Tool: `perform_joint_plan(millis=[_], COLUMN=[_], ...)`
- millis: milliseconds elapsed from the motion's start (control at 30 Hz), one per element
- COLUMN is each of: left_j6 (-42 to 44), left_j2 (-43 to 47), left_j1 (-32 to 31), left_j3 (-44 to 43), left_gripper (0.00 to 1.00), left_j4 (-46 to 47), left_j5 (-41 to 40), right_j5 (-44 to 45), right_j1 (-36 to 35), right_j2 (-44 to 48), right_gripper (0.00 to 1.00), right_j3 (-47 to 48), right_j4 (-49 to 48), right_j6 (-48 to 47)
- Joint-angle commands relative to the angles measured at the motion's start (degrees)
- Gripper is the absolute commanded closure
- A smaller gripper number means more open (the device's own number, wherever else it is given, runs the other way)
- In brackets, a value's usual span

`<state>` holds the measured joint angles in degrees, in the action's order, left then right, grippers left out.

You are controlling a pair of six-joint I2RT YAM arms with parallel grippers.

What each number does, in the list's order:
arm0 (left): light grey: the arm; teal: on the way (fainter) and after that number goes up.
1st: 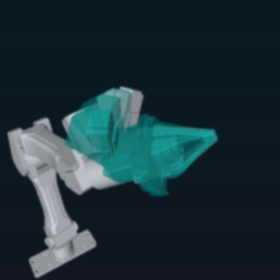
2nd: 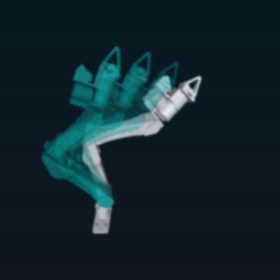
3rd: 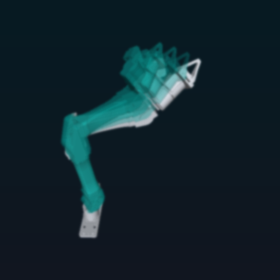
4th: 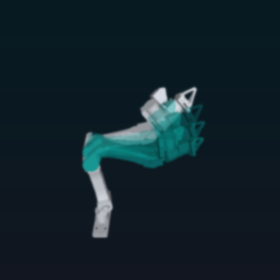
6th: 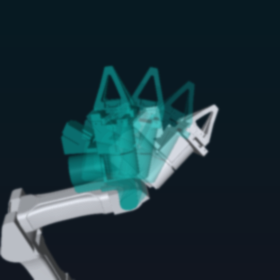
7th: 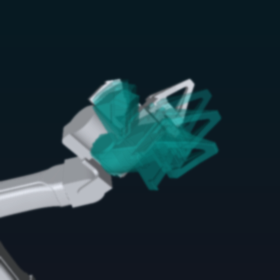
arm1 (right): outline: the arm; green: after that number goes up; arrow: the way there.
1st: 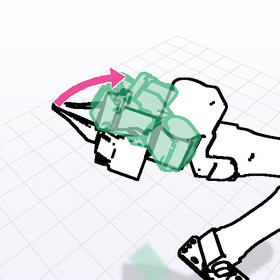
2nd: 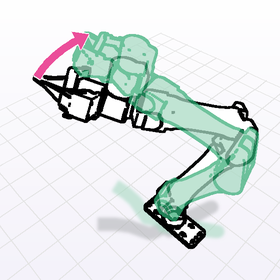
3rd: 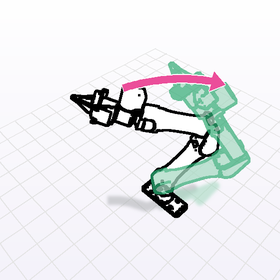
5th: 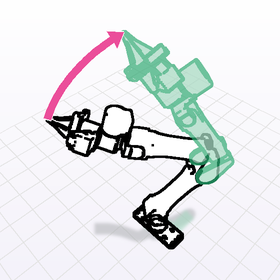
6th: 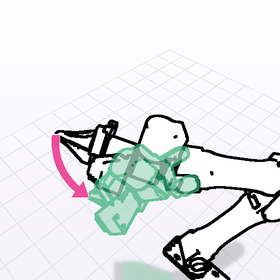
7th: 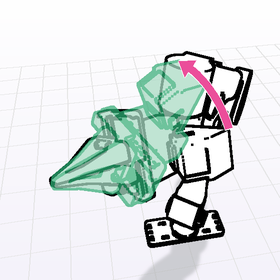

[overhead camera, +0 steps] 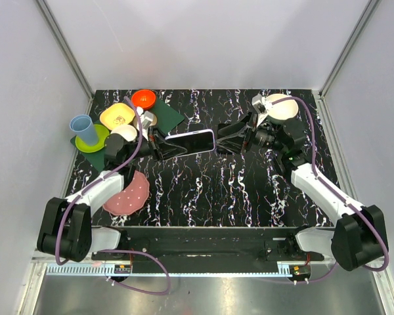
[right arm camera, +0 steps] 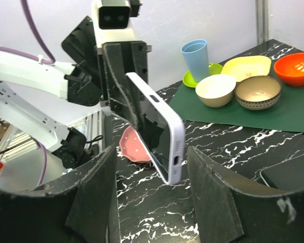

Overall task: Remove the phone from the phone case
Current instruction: Remove the phone case from the phone.

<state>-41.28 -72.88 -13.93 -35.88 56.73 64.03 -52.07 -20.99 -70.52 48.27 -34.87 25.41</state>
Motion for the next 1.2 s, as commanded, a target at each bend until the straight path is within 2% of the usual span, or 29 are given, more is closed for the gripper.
perform_joint_plan(millis=[0, 133, 300, 633, 1167], left_j6=[4.36, 2.09, -3.01, -1.97, -0.65], left_j2=[0.37, 0.2, -0.68, -0.95, -1.47], left_j1=[-0.04, -0.04, -0.04, -1.71, -3.12], left_j3=[-1.21, -0.95, 0.02, -0.07, -0.42], left_gripper=[1.0, 1.0, 1.0, 1.0, 1.0], left_j4=[0.4, 2.85, 11.11, 9.64, 8.49], left_j5=[-2.6, -1.46, 0.3, 0.66, 1.71], right_j5=[-3.38, -2.6, -1.45, -1.01, -1.8], right_j1=[0.25, 0.25, 0.25, 0.25, 0.25], right_j2=[0.47, -0.14, -1.37, -2.95, -4.54], right_gripper=[0.38, 0.41, 0.41, 0.39, 0.59], right_j3=[-0.72, -1.78, -2.22, -3.09, -3.53], right_j4=[-7.83, -9.42, -10.12, -15.49, -19.09], right_j6=[4.29, 4.56, 4.12, 8.07, 12.03])
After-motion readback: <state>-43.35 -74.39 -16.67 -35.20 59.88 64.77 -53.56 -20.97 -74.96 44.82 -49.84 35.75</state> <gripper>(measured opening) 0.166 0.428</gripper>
